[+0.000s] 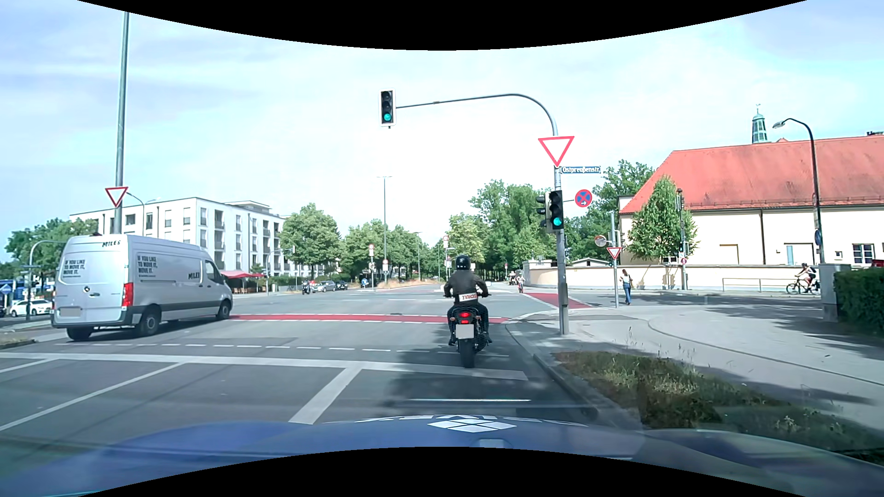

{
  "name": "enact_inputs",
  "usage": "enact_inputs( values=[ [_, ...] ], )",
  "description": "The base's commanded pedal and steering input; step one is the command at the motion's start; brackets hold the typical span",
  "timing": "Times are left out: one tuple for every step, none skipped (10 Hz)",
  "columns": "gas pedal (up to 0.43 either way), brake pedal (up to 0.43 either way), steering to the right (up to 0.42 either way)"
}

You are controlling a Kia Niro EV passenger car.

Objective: Follow the waypoints while adhering to traffic rules and regulations

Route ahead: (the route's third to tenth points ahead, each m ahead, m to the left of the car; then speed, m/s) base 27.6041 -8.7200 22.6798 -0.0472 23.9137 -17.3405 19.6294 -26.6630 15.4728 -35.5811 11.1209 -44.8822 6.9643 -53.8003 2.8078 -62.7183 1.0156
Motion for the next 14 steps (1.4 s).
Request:
enact_inputs(
  values=[
    [0.039, 0.000, 0.000],
    [0.039, 0.000, 0.000],
    [0.039, 0.000, 0.000],
    [0.039, 0.000, 0.000],
    [0.039, 0.000, 0.000],
    [0.039, 0.000, 0.000],
    [0.039, 0.000, 0.000],
    [0.039, 0.000, 0.000],
    [0.039, 0.000, 0.000],
    [0.039, 0.000, 0.001],
    [0.039, 0.000, 0.001],
    [0.039, 0.000, 0.000],
    [0.039, 0.000, 0.000],
    [0.039, 0.000, 0.000]
  ],
)
